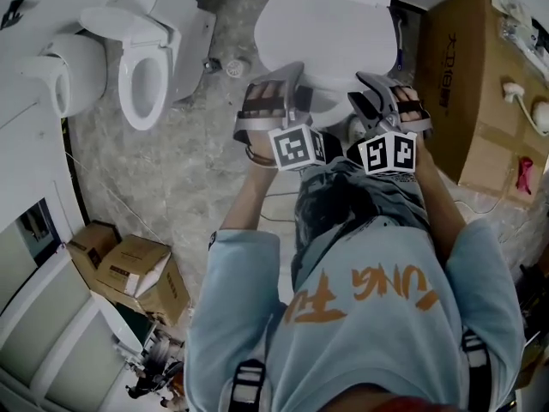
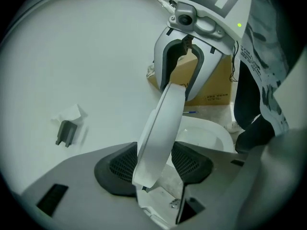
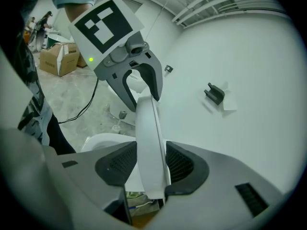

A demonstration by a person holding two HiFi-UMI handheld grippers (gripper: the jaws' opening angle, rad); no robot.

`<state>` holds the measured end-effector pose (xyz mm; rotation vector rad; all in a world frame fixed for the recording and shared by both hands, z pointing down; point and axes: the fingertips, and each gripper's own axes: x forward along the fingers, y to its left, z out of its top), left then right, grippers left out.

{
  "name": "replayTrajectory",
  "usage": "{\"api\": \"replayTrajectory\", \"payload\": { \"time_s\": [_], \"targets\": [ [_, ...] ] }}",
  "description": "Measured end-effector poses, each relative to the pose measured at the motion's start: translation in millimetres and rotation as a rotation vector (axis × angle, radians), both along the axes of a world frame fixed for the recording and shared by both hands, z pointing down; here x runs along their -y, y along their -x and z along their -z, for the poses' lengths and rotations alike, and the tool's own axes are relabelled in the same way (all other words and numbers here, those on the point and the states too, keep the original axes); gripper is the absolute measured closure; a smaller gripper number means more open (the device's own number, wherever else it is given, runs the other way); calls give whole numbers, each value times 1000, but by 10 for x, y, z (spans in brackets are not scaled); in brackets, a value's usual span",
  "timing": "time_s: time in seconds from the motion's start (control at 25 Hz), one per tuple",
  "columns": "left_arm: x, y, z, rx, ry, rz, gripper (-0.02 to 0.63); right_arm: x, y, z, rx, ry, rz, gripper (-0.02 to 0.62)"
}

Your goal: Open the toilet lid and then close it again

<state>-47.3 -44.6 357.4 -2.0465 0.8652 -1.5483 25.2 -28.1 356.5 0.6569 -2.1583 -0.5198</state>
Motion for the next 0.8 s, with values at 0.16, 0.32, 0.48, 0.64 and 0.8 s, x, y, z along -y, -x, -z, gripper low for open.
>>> {"api": "replayTrajectory", "payload": {
  "time_s": [0.16, 0.32, 0.48, 0.64, 0.8],
  "targets": [
    [195, -76, 179, -42, -16, -62, 367, 192, -79, 198, 33, -17, -86, 394],
    [361, -122, 361, -85, -21, -89, 370, 365, -126, 380, 65, -29, -139, 394],
    [636, -208, 550, -133, -39, -128, 371, 630, -209, 557, 72, -65, -183, 394],
    [974, -256, 729, -144, -77, -160, 385, 933, -259, 753, 51, -131, -221, 409],
    [1341, -313, 912, -142, -135, -171, 405, 1247, -312, 931, 65, -171, -271, 436]
  ]
}}
